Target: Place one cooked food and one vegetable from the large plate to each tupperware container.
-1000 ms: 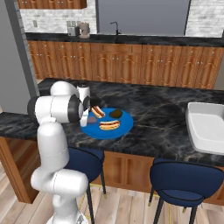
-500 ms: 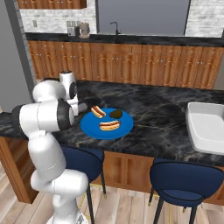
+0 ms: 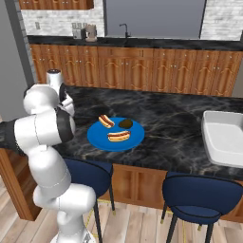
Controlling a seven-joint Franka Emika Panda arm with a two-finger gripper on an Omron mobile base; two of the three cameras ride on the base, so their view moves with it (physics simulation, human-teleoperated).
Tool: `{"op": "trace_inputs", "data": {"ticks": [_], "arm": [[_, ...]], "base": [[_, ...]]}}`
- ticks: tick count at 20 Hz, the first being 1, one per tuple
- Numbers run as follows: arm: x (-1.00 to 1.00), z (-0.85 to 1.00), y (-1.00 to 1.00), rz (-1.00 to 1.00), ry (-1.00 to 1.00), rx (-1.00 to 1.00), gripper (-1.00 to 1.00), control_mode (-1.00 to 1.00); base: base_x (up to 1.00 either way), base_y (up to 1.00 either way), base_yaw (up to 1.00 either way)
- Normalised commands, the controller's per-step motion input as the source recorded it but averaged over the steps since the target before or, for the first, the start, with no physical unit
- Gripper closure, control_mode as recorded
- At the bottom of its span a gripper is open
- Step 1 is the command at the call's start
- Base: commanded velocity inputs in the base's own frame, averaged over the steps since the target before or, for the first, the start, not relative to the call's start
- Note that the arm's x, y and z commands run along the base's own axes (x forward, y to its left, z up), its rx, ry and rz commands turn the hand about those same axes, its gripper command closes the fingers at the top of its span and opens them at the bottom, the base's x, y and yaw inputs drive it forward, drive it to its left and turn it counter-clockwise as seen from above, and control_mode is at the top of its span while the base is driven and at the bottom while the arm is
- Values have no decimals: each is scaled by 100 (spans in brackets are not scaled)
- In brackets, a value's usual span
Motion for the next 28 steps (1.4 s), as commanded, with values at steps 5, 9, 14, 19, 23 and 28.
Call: {"op": "trace_inputs", "data": {"ticks": [5,9,14,19,23,28], "arm": [[21,-20,64,32,-12,8,100,-100],[44,-32,70,14,-5,0,100,-100],[50,-1,71,4,-1,-3,100,-100],[63,-8,37,3,0,-2,100,-100],[66,-30,30,1,0,-1,100,-100],[13,-42,26,0,2,-4,100,-100]], "base": [[0,0,0],[0,0,0],[0,0,0],[0,0,0],[0,0,0],[0,0,0]]}}
